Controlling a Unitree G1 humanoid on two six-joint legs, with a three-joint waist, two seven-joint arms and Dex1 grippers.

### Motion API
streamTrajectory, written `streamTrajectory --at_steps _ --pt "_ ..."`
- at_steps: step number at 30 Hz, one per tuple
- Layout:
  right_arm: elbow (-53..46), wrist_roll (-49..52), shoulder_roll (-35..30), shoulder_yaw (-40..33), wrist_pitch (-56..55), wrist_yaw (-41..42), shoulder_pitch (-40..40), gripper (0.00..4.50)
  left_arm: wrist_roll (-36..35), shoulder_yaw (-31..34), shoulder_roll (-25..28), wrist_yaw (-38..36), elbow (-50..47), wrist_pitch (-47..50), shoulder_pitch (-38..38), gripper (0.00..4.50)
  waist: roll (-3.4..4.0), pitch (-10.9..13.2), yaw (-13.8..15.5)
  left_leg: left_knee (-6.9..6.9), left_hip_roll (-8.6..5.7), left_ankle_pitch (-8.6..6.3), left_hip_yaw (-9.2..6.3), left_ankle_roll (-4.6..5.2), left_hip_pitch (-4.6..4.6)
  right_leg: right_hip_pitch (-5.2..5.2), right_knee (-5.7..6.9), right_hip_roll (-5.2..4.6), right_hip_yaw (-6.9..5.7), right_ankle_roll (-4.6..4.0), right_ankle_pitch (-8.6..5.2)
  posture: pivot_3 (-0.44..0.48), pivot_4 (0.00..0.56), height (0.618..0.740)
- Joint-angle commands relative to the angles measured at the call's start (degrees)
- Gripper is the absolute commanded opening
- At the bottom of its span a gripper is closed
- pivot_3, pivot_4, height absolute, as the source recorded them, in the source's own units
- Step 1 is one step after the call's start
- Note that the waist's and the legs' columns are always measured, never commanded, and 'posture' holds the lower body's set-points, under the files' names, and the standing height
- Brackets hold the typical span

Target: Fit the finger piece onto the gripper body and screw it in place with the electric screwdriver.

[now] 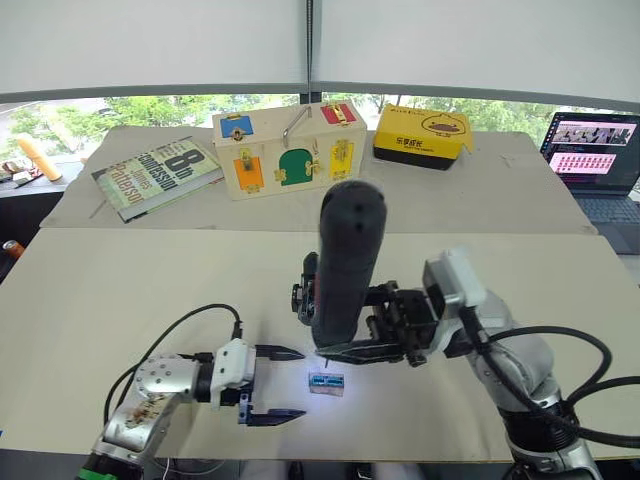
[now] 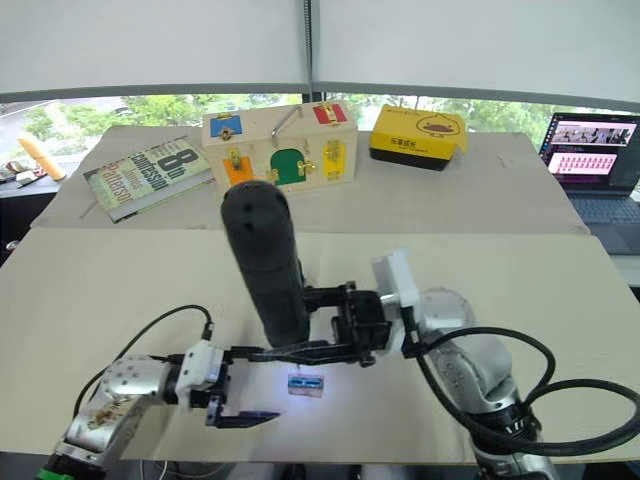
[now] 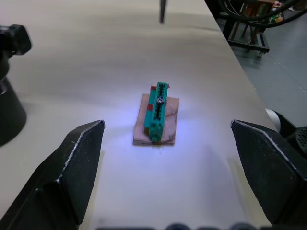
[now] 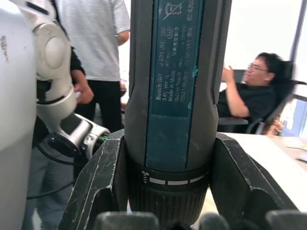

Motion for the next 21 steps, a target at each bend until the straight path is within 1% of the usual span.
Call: streamTrajectory --at_steps 1,10,12,17,21 --pt "0.53 -1.7 0.25 1.36 -3.98 2.92 0.23 1.93 2.51 -2.75 -1.37 2.52 -2.17 -0.38 -0.49 4.44 0.0 0.0 -0.04 0.0 0.0 0.0 0.0 0.0 0.01 0.01 0.0 0.0 0.0 0.0 0.0 0.0 0.15 0.74" --pt "3.97 -4.33 1.47 2.66 -6.41 4.01 0.26 1.93 7.18 -7.04 -1.77 6.19 -0.83 0.22 -0.01 4.44 0.01 -0.01 0.19 0.09 0.01 0.0 -0.03 0.01 0.04 0.09 0.03 -0.02 -0.01 0.0 0.0 0.0 0.15 0.74" --pt "4.47 -4.86 1.67 3.08 -6.81 4.22 0.37 1.93 7.81 -7.25 -2.3 7.49 0.04 0.74 -0.19 4.44 0.03 -0.02 0.4 0.12 0.01 0.0 -0.05 0.02 0.07 0.16 0.03 -0.03 -0.01 0.0 0.0 0.0 0.15 0.74" --pt "5.42 -6.04 2.26 3.71 -7.59 4.59 0.84 1.93 8.1 -7.38 -2.1 7.99 1.53 0.71 -0.54 4.44 0.05 -0.03 0.95 0.15 0.01 -0.03 -0.15 0.07 0.38 0.56 -0.01 -0.07 -0.04 0.01 0.0 0.0 0.15 0.74" --pt "5.63 -6.62 2.35 3.96 -8.07 4.67 1.23 1.93 7.7 -7.08 -1.7 8.04 1.58 0.99 -0.51 4.44 0.06 -0.04 0.99 0.15 0.02 -0.05 -0.17 0.09 0.43 0.6 0.01 -0.12 -0.04 0.01 0.0 0.0 0.15 0.74"
